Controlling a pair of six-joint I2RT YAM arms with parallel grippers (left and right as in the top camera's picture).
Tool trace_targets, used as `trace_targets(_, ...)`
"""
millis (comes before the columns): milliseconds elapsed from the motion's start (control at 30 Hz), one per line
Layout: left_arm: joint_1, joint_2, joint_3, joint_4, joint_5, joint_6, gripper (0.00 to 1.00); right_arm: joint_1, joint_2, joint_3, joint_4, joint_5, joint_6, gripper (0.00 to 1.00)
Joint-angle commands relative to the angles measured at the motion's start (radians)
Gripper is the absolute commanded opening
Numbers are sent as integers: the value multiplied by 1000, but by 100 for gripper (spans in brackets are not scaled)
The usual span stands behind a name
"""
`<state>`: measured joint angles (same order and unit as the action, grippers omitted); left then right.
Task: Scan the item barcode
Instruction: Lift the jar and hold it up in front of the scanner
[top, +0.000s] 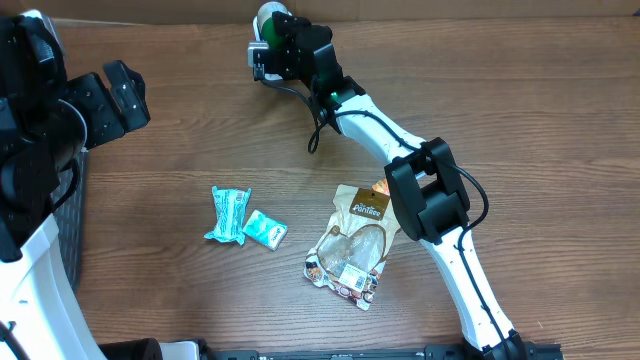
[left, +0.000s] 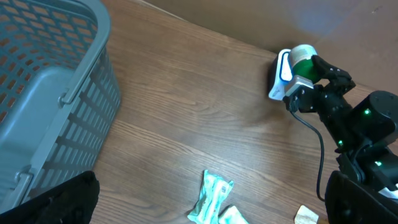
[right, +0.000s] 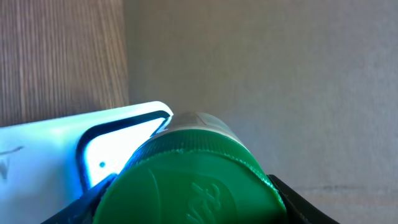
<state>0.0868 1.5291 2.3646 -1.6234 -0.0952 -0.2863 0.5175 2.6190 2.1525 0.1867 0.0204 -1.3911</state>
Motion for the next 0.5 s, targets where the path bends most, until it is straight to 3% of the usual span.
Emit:
trace_targets(0, 5, 2, 7, 4, -9, -9, 100, -5, -20, 18, 47, 29, -32, 24)
trace_targets(467, 5, 2, 7, 5, -9, -9, 100, -5, -21, 18, 82, 58, -84, 24)
